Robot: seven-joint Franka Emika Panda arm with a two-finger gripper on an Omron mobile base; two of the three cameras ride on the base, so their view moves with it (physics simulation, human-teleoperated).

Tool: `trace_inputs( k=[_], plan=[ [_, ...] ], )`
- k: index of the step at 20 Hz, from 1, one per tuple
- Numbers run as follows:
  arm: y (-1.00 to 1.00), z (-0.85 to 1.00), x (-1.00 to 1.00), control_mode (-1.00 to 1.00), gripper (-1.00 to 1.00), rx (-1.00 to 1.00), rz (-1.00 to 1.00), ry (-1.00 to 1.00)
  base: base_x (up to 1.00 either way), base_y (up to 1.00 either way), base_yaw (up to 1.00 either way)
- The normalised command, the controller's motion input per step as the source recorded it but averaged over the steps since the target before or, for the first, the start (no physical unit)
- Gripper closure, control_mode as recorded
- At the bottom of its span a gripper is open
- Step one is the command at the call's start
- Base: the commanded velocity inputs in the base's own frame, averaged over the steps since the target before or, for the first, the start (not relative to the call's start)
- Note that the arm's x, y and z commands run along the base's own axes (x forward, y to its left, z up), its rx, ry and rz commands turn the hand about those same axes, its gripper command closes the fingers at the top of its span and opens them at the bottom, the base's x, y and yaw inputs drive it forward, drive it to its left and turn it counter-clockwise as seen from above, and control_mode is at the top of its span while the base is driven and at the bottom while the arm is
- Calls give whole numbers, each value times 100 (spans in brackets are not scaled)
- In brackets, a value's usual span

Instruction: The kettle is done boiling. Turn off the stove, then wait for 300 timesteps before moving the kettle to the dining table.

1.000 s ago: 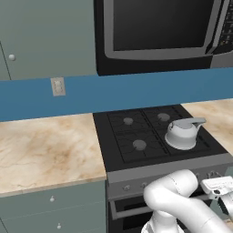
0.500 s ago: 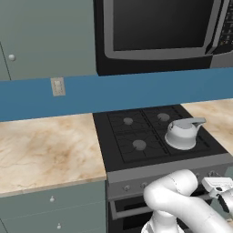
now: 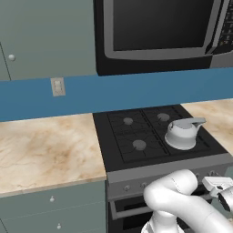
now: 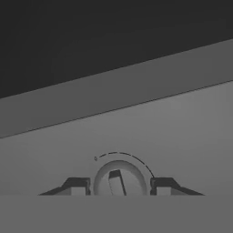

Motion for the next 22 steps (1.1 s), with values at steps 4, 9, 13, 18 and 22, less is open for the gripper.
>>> trace_inputs(
  k=[4, 9, 13, 18, 22],
  plan=[
    [0, 0, -20, -100, -100, -1, 0, -4, 0, 0, 0],
    [0, 0, -29, -100, -100, 0, 0, -5, 0, 0, 0],
    [0, 7, -29, -100, -100, 0, 0, -9, 0, 0, 0],
    [0, 22, -50, -100, -100, -3, 0, -17, 0, 0, 0],
    [0, 38, -45, -100, -100, -7, 0, -16, 0, 0, 0]
  ],
)
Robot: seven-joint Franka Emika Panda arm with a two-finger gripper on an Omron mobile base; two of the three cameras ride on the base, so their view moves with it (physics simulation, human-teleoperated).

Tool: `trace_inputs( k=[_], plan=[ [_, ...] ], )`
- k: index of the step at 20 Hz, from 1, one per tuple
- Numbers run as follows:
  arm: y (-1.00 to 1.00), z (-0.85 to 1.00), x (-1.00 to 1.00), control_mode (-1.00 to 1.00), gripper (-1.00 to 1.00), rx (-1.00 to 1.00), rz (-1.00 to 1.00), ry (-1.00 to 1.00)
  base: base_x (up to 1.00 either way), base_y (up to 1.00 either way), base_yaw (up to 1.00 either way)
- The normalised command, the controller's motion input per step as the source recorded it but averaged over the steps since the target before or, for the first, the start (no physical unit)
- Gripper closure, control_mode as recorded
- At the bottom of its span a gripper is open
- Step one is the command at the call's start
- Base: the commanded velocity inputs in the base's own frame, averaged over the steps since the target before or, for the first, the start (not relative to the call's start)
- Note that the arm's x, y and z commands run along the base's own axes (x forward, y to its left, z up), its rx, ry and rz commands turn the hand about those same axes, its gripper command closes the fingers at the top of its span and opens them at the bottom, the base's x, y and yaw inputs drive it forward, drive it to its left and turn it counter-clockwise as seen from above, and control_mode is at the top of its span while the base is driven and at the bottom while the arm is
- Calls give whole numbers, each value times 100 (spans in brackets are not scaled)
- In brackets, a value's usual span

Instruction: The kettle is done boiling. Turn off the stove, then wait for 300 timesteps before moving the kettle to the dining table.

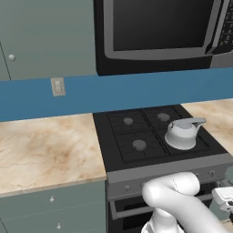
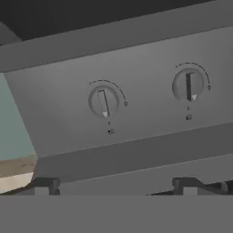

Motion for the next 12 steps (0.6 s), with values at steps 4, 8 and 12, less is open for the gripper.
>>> trace_inputs(
  k=[4, 8, 12],
  plan=[
    [0, 47, -27, -100, -100, -7, 0, -12, 0, 0, 0],
    [0, 57, -10, -100, -100, -7, 0, -10, 0, 0, 0],
    [0, 63, 0, -100, -100, -10, 0, -8, 0, 0, 0]
  ],
)
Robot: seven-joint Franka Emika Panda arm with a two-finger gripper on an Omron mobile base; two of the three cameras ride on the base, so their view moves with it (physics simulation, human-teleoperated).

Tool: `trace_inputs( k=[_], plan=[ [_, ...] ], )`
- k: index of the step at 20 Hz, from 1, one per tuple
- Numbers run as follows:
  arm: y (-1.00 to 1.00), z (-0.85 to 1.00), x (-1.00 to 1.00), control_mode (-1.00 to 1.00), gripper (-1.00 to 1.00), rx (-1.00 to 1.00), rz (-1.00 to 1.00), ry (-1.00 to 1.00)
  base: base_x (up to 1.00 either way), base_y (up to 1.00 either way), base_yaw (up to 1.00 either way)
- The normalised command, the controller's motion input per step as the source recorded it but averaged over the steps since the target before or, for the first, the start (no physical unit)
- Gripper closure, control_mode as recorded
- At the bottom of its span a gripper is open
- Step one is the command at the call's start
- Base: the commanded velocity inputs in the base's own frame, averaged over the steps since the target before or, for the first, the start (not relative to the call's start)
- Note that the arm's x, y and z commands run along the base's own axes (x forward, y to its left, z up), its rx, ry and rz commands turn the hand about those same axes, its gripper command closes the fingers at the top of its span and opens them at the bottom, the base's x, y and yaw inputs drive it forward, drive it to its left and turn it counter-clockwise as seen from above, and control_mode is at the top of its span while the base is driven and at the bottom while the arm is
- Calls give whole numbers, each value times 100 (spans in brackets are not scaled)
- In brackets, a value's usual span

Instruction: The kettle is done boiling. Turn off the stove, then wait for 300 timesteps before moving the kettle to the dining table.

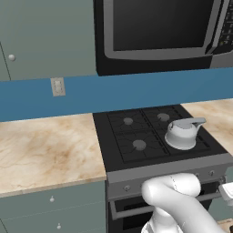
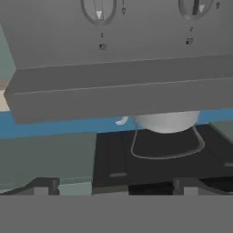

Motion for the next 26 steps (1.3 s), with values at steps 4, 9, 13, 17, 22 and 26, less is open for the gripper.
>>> trace_inputs(
  k=[4, 9, 13, 17, 22, 26],
  plan=[
    [0, 65, 0, -100, -100, -12, 0, -8, 0, 0, 0],
    [0, 63, 0, -100, -100, -14, 0, -7, 0, 0, 0],
    [0, 59, 0, -100, -100, -13, 0, -6, 0, 0, 0],
    [0, 55, 0, -100, -100, -9, 0, -2, 0, 0, 0],
    [0, 51, 0, -100, -100, -5, 0, 0, 0, 0, 0],
    [3, 47, 0, -100, -100, 0, 0, 1, 0, 0, 0]
  ],
)
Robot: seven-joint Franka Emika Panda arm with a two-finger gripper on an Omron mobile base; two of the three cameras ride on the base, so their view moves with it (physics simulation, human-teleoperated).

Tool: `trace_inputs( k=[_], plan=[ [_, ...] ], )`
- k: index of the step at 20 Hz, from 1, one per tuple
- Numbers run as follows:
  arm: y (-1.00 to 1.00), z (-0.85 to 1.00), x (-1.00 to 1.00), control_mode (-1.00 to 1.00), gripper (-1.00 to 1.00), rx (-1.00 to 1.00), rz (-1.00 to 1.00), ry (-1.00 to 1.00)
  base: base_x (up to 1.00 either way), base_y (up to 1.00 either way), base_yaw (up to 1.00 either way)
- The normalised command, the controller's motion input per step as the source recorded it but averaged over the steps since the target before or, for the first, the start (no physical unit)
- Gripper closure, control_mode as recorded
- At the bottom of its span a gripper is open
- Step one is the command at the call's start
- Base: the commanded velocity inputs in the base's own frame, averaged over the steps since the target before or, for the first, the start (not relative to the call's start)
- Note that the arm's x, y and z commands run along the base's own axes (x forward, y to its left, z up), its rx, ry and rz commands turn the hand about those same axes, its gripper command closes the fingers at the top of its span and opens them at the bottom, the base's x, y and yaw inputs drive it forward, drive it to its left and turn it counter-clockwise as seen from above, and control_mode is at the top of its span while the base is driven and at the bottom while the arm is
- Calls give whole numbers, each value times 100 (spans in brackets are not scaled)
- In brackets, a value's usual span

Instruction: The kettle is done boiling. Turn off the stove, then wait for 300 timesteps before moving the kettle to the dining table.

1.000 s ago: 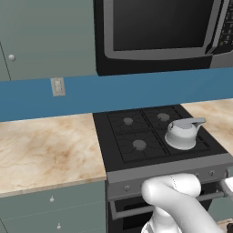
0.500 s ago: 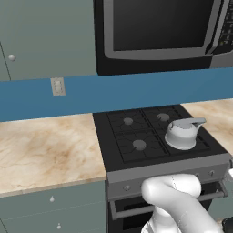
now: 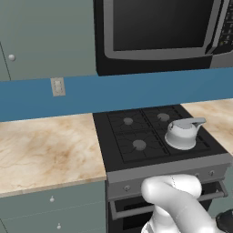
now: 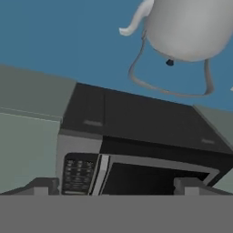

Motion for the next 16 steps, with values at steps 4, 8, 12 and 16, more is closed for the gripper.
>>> trace_inputs(
  k=[4, 8, 12, 16],
  plan=[
    [7, 55, 10, -100, -100, 1, 0, 8, 0, 0, 0],
    [6, 56, 17, -100, -100, 3, 0, 13, 0, 0, 0],
    [7, 55, 20, -100, -100, 2, 0, 15, 0, 0, 0],
    [10, 53, 21, -100, -100, 4, 0, 18, 0, 0, 0]
  ],
)
